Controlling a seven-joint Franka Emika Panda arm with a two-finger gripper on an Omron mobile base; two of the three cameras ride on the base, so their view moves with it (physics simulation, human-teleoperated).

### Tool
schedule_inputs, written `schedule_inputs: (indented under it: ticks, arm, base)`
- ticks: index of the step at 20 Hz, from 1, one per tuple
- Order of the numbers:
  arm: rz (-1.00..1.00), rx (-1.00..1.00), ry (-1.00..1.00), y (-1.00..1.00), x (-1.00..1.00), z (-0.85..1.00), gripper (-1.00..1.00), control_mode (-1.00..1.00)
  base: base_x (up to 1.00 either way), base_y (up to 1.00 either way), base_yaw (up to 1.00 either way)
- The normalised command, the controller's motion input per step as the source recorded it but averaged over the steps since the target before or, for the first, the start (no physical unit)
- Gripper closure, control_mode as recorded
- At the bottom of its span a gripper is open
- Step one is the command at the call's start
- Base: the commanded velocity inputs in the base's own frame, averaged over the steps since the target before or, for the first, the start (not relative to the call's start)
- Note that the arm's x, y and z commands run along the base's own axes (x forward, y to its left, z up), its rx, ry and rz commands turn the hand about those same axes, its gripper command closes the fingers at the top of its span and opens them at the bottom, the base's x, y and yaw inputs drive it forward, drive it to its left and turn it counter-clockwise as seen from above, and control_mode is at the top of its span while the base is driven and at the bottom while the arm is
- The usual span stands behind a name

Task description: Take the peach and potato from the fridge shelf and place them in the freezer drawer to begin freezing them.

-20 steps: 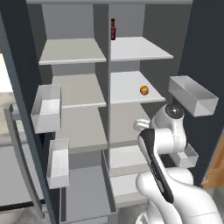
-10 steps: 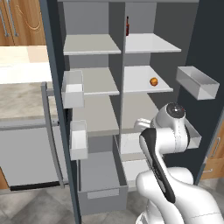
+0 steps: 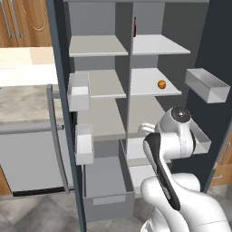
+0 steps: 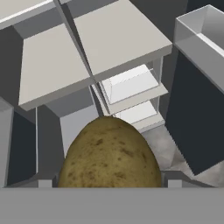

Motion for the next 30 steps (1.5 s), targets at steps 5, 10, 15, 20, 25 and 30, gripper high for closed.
schedule_inputs:
  ticks: [5, 10, 15, 20, 25, 30]
  arm:
    - [0.01, 0.0, 0.01, 0.0, 0.0, -0.08, 1.0, -1.0]
    - [0.22, 0.0, 0.09, 0.0, 0.27, -0.64, 1.0, -1.0]
    - [0.28, 0.0, 0.14, 0.03, 0.57, -0.63, 1.0, -1.0]
    - [0.17, 0.0, 0.14, 0.2, 0.75, -0.56, 1.0, -1.0]
    - [0.12, 0.0, 0.1, 0.14, 0.7, -0.51, 1.0, -1.0]
    - [0.14, -0.03, 0.12, 0.18, 0.42, -0.7, 1.0, -1.0]
  base:
    - [0.0, 0.0, 0.01]
    - [0.0, 0.0, 0.0]
    - [0.0, 0.0, 0.0]
    - [0.0, 0.0, 0.0]
    - [0.0, 0.0, 0.0]
    - [0.0, 0.0, 0.0]
